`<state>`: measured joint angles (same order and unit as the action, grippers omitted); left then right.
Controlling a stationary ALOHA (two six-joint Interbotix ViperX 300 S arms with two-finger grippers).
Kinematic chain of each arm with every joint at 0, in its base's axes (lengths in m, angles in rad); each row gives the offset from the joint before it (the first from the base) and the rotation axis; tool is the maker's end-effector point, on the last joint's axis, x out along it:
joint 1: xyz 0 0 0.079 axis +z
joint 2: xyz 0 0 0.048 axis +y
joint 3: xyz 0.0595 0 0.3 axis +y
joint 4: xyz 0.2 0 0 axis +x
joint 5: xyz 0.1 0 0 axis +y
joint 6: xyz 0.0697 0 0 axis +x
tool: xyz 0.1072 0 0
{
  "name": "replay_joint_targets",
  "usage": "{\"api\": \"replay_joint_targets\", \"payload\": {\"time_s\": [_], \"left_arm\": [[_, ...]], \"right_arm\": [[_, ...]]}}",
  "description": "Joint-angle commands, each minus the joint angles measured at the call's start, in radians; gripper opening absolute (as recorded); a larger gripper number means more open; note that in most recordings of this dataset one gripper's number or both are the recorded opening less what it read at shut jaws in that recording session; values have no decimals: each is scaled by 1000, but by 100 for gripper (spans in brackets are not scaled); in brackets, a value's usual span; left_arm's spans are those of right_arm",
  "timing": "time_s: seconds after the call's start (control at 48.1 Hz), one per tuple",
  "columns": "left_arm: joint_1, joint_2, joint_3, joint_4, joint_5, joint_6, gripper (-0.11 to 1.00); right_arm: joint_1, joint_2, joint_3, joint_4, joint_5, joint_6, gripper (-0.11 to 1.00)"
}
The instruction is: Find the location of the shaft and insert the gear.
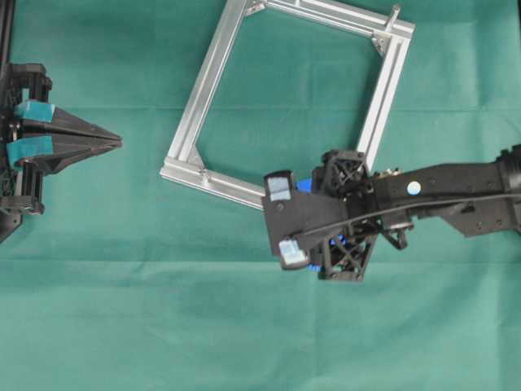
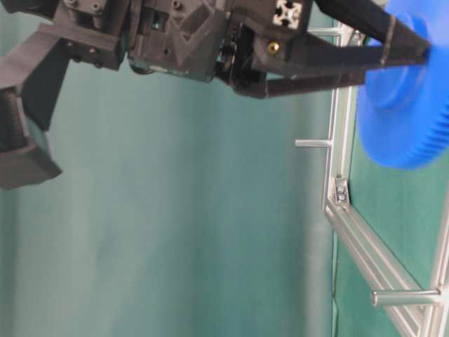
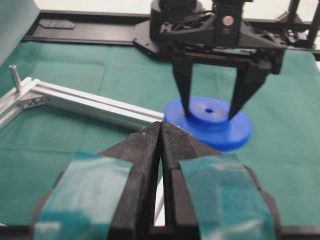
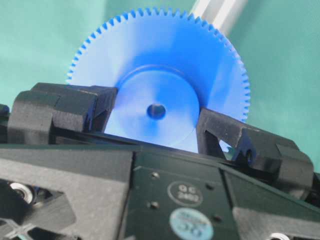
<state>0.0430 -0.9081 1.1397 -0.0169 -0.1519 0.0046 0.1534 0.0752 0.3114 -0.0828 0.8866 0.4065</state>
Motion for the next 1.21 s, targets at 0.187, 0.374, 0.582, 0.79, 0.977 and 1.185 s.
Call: {"api": "replay_joint_targets", "payload": {"time_s": [0.187, 0.374, 0.582, 0.79, 0.977, 1.185], "left_arm": [[3, 6, -14, -2, -17, 0, 2], [3, 6, -14, -2, -17, 0, 2], [3, 6, -12, -2, -17, 0, 2], [3, 6, -12, -2, -12, 0, 2], [5, 5, -12, -2, -12, 0, 2], [3, 3, -12, -2, -11, 0, 2]], "right_arm": [[14, 32, -84, 2, -21, -11, 69], [8, 48, -107, -32, -21, -26, 69], [-37, 46, -107, -84, -21, -35, 69], [-87, 28, -75, -129, -23, -37, 69], [-126, -11, -12, -132, -29, -35, 69], [-146, -75, 78, -132, -100, -15, 69]]}}
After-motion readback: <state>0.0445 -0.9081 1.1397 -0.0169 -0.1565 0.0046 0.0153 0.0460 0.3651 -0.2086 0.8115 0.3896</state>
